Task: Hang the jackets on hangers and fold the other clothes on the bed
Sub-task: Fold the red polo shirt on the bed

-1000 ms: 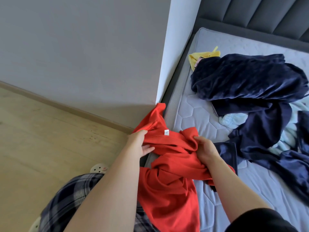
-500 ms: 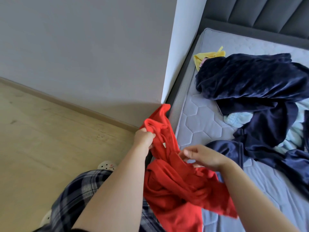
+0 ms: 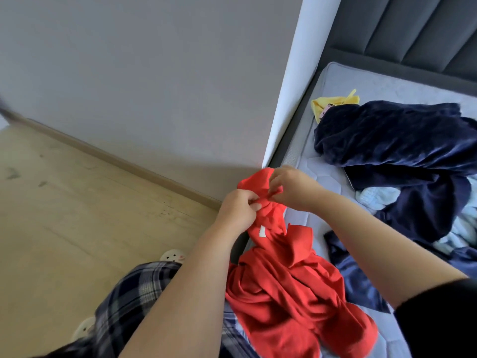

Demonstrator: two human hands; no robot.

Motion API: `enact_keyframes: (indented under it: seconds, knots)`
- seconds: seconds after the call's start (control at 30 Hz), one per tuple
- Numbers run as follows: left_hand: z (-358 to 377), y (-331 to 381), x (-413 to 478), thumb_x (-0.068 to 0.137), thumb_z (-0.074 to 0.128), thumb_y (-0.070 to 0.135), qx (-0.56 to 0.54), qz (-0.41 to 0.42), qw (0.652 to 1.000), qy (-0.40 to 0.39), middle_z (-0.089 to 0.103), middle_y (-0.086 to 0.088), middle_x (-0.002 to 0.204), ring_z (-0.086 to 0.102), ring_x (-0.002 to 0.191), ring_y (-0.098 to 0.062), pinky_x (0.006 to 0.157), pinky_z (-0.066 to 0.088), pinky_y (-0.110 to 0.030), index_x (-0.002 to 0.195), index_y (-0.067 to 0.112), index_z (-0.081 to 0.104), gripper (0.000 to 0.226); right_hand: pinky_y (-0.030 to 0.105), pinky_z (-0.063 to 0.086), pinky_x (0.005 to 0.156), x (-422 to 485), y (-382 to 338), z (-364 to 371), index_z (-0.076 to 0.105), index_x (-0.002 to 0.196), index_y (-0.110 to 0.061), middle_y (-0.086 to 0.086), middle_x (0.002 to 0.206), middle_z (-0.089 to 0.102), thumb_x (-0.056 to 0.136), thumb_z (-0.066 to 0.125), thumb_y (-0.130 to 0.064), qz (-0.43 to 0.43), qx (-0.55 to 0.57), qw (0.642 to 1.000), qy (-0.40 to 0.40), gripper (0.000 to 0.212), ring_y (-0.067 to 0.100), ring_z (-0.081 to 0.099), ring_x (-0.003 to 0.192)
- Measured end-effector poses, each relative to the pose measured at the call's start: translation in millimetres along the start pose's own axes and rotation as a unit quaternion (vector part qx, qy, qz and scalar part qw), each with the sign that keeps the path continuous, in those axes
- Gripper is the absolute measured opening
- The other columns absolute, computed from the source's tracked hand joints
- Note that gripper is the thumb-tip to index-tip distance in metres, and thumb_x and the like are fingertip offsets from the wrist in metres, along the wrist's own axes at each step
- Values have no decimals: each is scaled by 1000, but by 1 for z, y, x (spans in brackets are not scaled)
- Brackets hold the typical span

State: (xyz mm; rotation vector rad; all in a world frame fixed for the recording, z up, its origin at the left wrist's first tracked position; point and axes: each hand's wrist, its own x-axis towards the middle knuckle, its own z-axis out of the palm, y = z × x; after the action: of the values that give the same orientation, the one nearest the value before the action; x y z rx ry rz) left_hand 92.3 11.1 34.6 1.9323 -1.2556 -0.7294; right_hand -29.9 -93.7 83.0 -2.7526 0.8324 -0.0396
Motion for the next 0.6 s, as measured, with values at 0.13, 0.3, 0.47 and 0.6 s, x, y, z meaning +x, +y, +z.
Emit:
enact_keyframes:
  seconds: [0.13, 0.3, 0.47, 0.6]
  knots:
    - [-3, -3, -8, 77, 76, 19, -105, -40, 993, 37, 61, 9, 72, 58, 67, -6, 59, 39, -20, 86, 16, 66, 13, 25, 35, 58, 5, -13, -1, 66, 73, -8, 3, 78, 60, 75, 63, -9, 48, 41, 994, 92, 4, 24, 56, 77]
    - [8, 9, -37, 79, 73, 25, -147, -27, 989, 8, 60, 6, 59, 51, 59, -4, 56, 40, -18, 67, 14, 64, 19, 28, 36, 54, 5, -42, -36, 52, 72, -15, 1, 68, 57, 74, 58, -8, 51, 77, 980, 174, 10, 24, 50, 68]
    - [-29, 46, -27, 90, 54, 17, -75, -64, 987, 124, 64, -23, 88, 60, 86, -35, 65, 34, -29, 80, 4, 61, 18, 28, 37, 65, 9, -66, -83, 68, 100, -16, 5, 99, 57, 82, 49, -8, -17, -109, 984, 139, 27, 29, 57, 89]
    - [-91, 80, -22, 88, 46, 4, -76, -3, 973, 218, 66, -20, 100, 62, 94, -36, 78, 50, -37, 98, 4, 63, 20, 35, 48, 75, 12, -82, -120, 66, 90, -9, 10, 103, 52, 78, 56, -7, -38, -94, 992, 72, 15, 30, 55, 90]
